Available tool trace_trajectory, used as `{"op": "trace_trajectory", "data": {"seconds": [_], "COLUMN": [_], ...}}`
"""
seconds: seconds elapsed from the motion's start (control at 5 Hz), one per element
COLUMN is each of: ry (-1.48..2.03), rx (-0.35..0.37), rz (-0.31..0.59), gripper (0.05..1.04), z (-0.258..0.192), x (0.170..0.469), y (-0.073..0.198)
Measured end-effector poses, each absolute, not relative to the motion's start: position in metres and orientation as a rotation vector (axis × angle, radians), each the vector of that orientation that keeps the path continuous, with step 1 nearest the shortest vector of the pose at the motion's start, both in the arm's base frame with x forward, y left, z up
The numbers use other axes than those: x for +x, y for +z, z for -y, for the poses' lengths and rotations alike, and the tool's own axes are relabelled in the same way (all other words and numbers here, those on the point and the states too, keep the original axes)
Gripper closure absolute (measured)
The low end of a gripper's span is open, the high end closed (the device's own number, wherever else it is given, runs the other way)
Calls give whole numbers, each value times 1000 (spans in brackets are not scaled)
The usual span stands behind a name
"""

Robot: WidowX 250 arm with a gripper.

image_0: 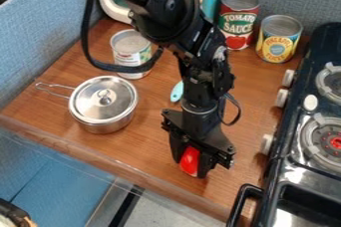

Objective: Move the red object to the lower right part

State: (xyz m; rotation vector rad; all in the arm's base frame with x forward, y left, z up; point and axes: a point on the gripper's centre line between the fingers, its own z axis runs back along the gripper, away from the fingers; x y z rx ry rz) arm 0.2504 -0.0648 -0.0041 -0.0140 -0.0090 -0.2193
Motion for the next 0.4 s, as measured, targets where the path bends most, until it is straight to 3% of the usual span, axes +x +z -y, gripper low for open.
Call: {"op": "trace_trajectory", "data": {"seconds": [0.2,0.4], "ry": [-230,-214], "rx": [-3,11], "rz": [21,85], "gripper": [144,72], "z": [65,65], "x": [245,242], "y": [4,36]}}
